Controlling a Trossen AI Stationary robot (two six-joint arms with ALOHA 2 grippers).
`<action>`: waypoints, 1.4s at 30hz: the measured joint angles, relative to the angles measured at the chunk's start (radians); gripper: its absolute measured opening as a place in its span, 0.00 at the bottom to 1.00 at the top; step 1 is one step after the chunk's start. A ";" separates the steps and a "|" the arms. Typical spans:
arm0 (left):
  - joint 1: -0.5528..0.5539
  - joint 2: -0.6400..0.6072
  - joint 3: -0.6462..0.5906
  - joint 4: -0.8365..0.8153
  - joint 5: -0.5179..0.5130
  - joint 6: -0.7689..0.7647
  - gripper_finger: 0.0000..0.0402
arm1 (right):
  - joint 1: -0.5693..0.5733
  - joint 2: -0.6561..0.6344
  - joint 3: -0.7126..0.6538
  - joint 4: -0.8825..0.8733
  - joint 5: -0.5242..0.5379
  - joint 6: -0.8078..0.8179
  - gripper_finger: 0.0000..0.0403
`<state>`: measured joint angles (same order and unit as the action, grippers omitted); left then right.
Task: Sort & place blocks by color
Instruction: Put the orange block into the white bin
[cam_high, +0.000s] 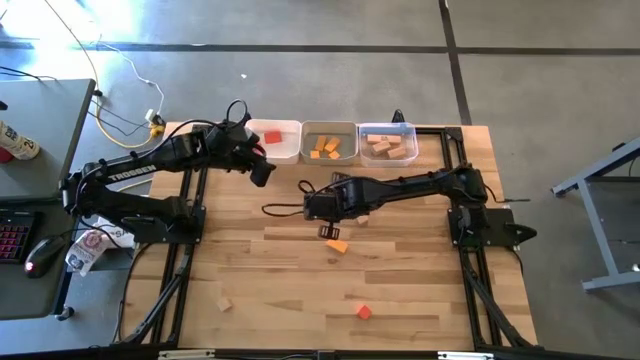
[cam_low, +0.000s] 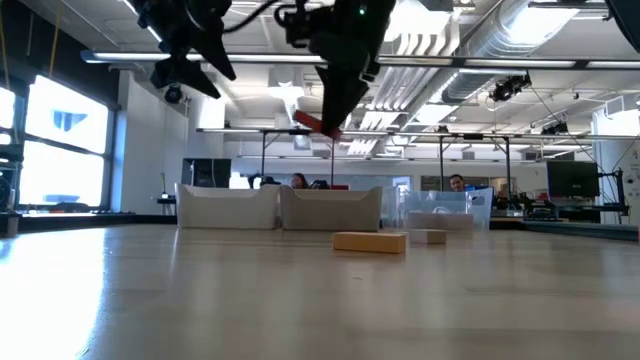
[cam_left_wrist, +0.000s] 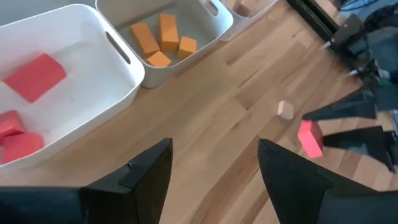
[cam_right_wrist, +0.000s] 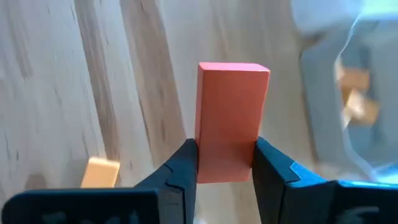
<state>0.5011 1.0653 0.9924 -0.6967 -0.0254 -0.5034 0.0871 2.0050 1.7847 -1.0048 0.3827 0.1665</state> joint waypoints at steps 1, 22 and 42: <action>0.000 0.000 0.000 0.003 0.000 -0.010 0.55 | 0.002 -0.004 0.000 0.020 0.010 -0.015 0.22; -0.198 0.091 0.000 0.212 -0.011 -0.091 0.55 | 0.020 -0.017 0.001 0.277 0.221 -0.324 0.22; -0.233 0.198 0.000 0.290 -0.035 -0.058 0.45 | 0.020 -0.017 0.001 0.307 0.276 -0.370 0.22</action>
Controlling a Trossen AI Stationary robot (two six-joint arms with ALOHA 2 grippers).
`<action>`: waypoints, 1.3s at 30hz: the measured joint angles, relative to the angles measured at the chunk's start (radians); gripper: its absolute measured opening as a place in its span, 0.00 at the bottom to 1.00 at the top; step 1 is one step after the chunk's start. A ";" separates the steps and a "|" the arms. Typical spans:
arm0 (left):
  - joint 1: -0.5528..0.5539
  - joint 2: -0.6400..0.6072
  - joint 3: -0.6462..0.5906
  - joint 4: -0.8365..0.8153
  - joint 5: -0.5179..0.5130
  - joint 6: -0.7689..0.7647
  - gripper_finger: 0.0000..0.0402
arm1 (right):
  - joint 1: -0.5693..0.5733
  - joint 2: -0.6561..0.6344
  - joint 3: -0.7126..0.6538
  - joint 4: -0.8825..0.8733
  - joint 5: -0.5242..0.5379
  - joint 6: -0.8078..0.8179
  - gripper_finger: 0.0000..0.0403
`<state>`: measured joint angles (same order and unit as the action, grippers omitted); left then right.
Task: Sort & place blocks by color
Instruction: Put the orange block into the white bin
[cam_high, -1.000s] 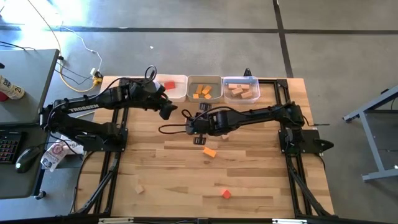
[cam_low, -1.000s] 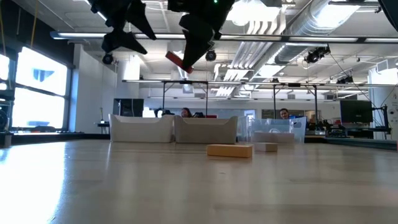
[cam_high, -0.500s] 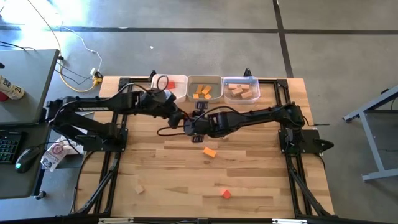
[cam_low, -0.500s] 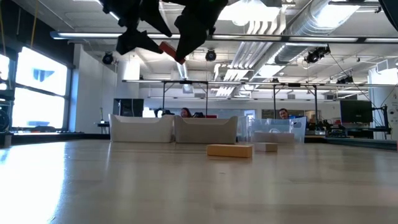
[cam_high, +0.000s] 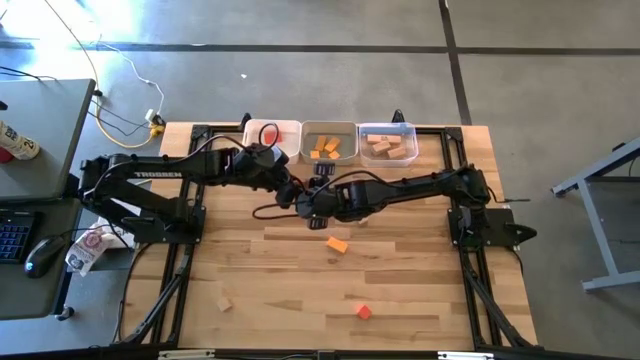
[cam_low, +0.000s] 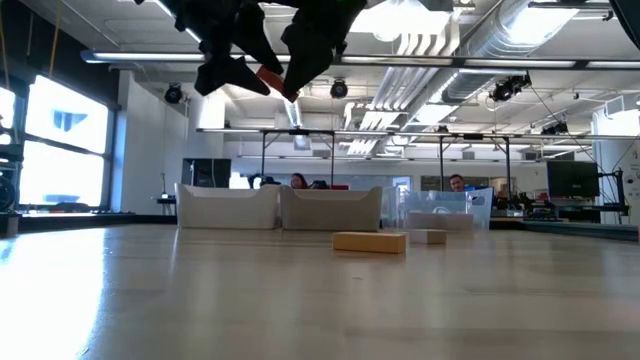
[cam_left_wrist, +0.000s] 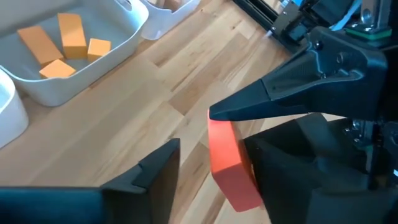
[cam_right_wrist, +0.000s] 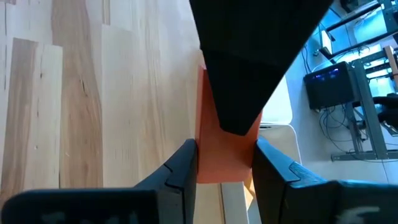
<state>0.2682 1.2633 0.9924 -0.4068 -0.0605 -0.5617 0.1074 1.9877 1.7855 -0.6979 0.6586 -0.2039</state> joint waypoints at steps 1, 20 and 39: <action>-0.001 0.000 0.000 0.001 0.001 0.000 0.43 | 0.000 0.000 0.000 0.000 0.000 0.000 0.22; 0.000 0.001 0.000 0.018 0.017 0.068 0.12 | 0.001 0.000 0.000 -0.001 0.064 -0.022 0.30; -0.001 0.001 0.000 0.011 -0.005 0.127 0.11 | -0.001 0.000 0.000 -0.011 0.063 0.013 0.31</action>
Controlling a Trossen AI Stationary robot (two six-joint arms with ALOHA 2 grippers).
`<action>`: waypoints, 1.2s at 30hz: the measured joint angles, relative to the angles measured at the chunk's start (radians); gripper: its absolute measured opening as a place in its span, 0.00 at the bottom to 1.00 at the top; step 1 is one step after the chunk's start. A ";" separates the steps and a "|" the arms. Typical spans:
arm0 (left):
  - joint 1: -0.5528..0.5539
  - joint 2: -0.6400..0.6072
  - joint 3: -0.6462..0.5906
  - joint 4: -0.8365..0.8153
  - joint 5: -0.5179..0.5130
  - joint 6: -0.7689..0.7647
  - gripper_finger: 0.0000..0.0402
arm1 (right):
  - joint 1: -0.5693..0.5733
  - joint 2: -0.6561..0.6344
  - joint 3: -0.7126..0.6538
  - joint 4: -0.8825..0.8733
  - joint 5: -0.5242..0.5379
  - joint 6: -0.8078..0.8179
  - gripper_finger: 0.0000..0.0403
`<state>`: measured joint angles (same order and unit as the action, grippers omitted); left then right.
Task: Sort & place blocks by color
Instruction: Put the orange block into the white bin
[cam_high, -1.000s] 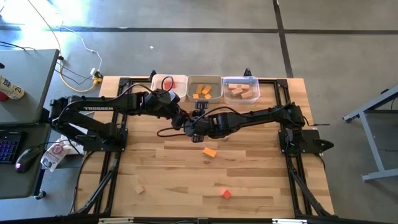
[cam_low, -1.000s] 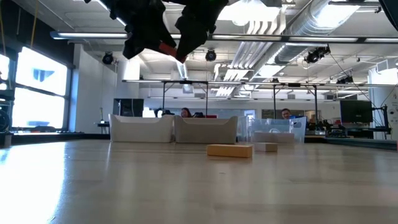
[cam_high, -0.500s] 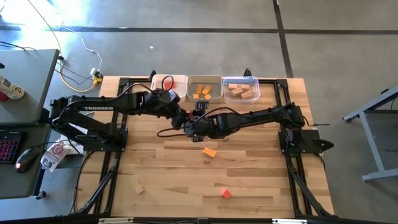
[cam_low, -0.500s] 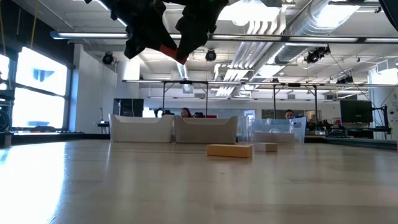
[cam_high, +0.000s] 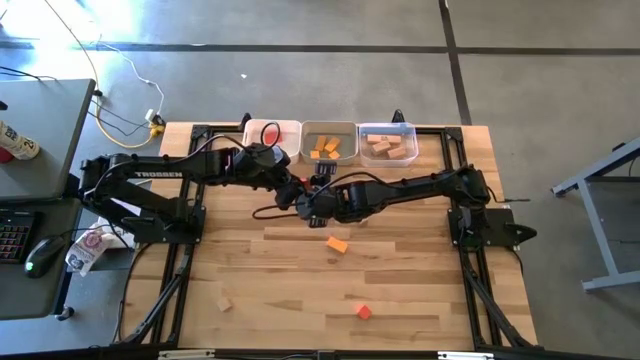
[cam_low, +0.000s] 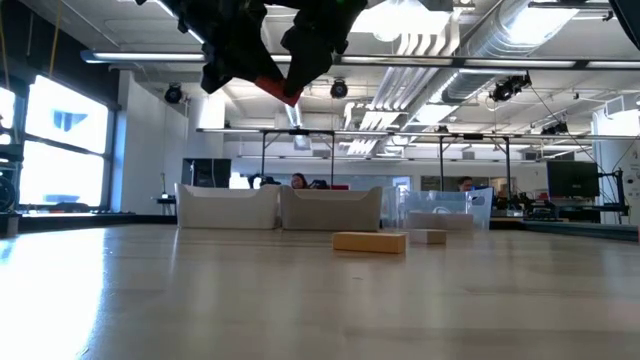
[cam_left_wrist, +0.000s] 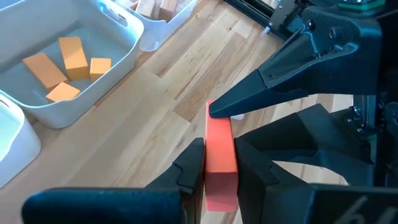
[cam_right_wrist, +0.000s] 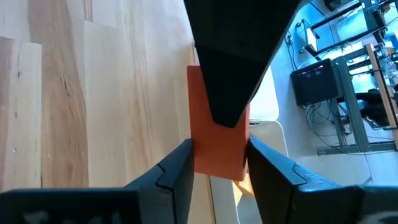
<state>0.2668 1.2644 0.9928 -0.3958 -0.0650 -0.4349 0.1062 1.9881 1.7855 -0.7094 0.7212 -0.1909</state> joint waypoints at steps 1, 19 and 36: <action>0.000 0.000 0.000 0.000 -0.001 0.000 0.11 | 0.000 0.000 0.000 0.000 0.002 0.000 0.31; 0.000 0.001 0.000 -0.007 -0.003 0.009 0.11 | -0.002 0.000 0.000 -0.014 0.003 -0.016 0.31; 0.026 0.000 0.000 -0.199 -0.241 0.038 0.11 | 0.018 0.000 0.001 -0.072 0.136 -0.006 0.31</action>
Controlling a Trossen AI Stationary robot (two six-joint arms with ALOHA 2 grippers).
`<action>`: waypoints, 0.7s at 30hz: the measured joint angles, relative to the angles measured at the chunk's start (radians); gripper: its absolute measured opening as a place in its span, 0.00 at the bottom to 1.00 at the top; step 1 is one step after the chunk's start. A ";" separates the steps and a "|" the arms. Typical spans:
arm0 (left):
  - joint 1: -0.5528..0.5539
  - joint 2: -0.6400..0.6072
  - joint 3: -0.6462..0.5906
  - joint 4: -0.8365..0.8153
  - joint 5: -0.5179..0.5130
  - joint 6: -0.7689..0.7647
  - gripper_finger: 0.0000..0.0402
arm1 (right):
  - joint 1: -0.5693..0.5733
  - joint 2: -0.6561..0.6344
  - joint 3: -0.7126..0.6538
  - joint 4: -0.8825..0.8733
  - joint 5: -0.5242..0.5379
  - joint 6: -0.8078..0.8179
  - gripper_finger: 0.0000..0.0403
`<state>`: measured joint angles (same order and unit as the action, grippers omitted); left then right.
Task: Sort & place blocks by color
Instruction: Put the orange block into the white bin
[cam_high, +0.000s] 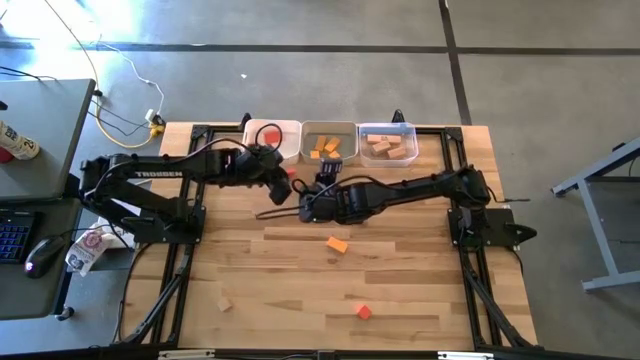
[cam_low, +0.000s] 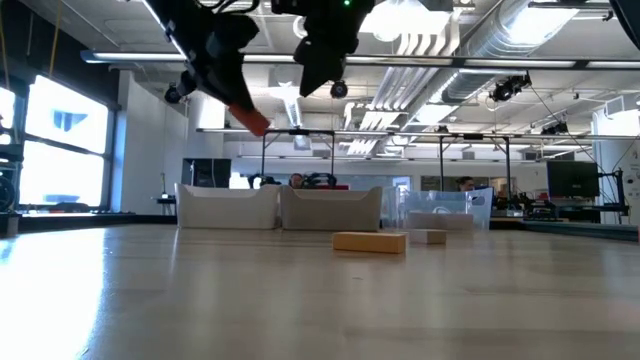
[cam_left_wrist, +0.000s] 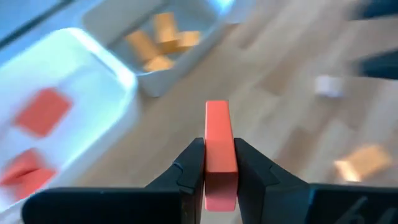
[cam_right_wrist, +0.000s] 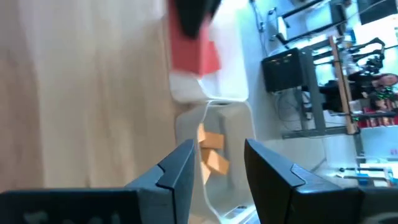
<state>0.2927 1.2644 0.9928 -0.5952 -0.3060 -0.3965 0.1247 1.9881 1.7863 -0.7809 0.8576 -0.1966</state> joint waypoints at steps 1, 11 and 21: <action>0.012 0.000 0.000 -0.020 -0.020 0.000 0.11 | 0.004 0.000 0.000 -0.014 -0.002 0.011 0.31; 0.215 0.005 0.000 -0.065 -0.088 0.071 0.11 | 0.042 0.000 0.000 -0.132 -0.132 0.158 0.31; 0.402 0.121 0.000 0.025 0.006 0.181 0.11 | 0.046 0.000 0.000 -0.273 -0.310 0.372 0.31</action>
<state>0.6948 1.3855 0.9924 -0.5701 -0.3002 -0.2152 0.1707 1.9878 1.7862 -1.0539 0.5479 0.1754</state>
